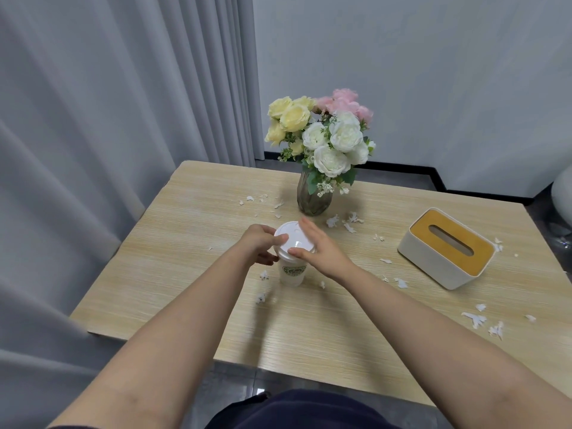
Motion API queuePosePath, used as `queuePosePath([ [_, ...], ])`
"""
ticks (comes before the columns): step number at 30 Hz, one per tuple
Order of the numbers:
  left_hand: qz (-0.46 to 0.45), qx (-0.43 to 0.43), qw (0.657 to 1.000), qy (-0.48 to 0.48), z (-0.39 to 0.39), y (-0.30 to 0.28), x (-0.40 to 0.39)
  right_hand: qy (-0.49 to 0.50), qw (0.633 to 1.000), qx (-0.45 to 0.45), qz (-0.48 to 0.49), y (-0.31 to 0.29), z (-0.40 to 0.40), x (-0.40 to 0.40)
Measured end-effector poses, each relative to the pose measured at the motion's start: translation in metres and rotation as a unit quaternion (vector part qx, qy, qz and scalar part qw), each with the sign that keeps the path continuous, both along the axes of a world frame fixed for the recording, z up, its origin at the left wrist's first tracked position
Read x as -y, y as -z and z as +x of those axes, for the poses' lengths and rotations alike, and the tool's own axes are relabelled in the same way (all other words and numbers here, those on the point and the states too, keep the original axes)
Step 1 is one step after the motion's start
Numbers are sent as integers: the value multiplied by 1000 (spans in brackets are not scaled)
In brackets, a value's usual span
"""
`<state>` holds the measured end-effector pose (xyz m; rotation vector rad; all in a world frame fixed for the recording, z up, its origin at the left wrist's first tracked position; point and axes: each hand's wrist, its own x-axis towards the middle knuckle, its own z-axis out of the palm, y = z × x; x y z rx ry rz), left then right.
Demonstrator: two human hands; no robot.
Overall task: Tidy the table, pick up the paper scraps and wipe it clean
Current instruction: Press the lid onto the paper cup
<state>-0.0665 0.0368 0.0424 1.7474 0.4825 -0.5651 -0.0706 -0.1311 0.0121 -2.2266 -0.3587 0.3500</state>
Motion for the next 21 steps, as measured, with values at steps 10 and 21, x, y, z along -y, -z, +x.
queuePosePath([
  [10, -3, 43, 996, -73, -10, 15, 5, -21, 999, 28, -23, 5, -4, -1],
  [21, 40, -20, 999, -15, 4, -11, 11, 263, 956, -66, 112, -5, 10, -16],
])
